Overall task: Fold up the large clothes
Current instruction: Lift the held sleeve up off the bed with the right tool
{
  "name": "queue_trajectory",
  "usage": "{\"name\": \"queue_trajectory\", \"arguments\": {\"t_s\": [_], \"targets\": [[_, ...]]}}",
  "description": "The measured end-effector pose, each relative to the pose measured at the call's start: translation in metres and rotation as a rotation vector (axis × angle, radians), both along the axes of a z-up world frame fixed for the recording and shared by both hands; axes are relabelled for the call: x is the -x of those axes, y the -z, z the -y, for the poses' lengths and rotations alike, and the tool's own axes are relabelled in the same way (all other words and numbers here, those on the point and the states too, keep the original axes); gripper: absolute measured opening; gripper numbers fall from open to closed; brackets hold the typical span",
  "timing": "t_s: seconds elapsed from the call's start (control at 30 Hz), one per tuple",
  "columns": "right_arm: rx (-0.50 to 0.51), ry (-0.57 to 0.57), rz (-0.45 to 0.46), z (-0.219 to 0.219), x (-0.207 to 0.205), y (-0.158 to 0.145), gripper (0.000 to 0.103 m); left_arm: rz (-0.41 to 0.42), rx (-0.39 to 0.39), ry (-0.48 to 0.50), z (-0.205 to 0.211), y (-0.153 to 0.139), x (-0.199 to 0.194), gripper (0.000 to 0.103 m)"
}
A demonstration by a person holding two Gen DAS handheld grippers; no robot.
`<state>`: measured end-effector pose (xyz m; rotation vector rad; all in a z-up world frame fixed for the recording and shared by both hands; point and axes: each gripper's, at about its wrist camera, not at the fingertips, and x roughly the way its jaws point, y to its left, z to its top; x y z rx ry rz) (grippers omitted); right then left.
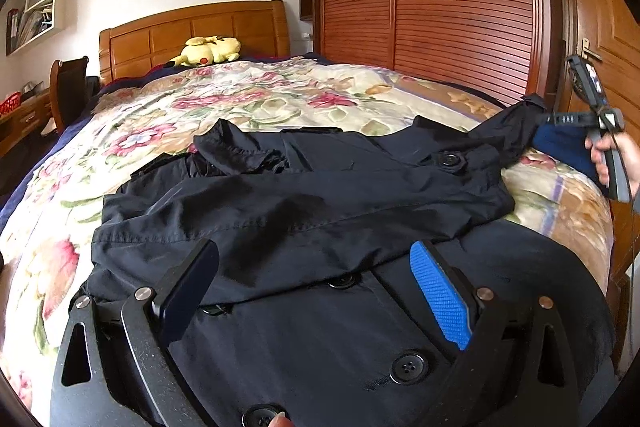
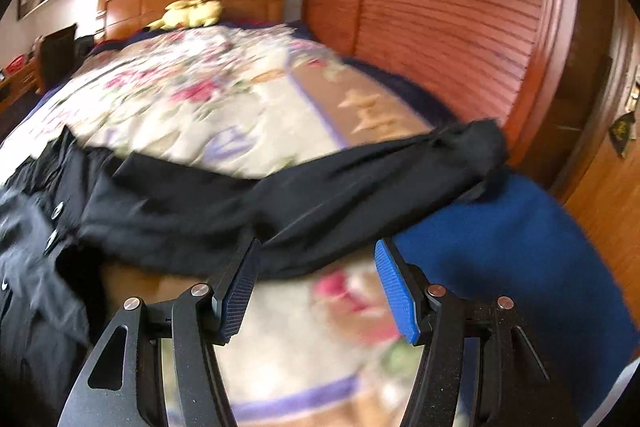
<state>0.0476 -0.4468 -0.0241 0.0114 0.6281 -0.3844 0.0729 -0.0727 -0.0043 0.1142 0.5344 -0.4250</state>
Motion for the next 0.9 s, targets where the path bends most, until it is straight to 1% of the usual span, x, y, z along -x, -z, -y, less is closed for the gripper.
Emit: {"name": "queue_trajectory", "arguments": {"t_s": [0.07,0.13,0.27,0.4,0.47,0.63,0.7,0.73,0.83,0.9], "targets": [[0.008,0.038,-0.003,0.014,-0.008,-0.007,0.061,-0.004,-0.006,-0.008,0.002,0.002,-0.002,0.097],[-0.007,0.084,-0.008,0.030,-0.019,-0.009,0.061,-0.007,-0.009,-0.012,0.002,0.003,-0.003,0.097],[-0.065,0.164,-0.027,0.056,-0.041,-0.009,0.061,-0.016,-0.013,-0.014,0.003,0.006,-0.005,0.097],[-0.118,0.226,-0.022,0.070,-0.053,-0.011,0.061,-0.020,-0.017,-0.012,0.003,0.008,-0.005,0.097],[-0.119,0.283,-0.051,0.076,-0.066,-0.006,0.061,-0.022,-0.020,-0.010,0.004,0.009,-0.005,0.097],[-0.126,0.379,-0.098,0.084,-0.078,0.004,0.061,-0.023,-0.021,-0.007,0.005,0.009,-0.005,0.097],[-0.150,0.382,-0.098,0.089,-0.083,0.005,0.061,-0.023,-0.023,-0.003,0.005,0.010,-0.005,0.097],[-0.147,0.381,-0.096,0.089,-0.084,0.006,0.061,-0.024,-0.024,-0.002,0.006,0.010,-0.004,0.097],[-0.127,0.366,-0.095,0.084,-0.088,0.008,0.061,-0.025,-0.026,0.000,0.006,0.011,-0.004,0.097],[-0.091,0.372,-0.126,0.082,-0.092,0.012,0.061,-0.027,-0.026,0.001,0.006,0.012,-0.004,0.097]]}}
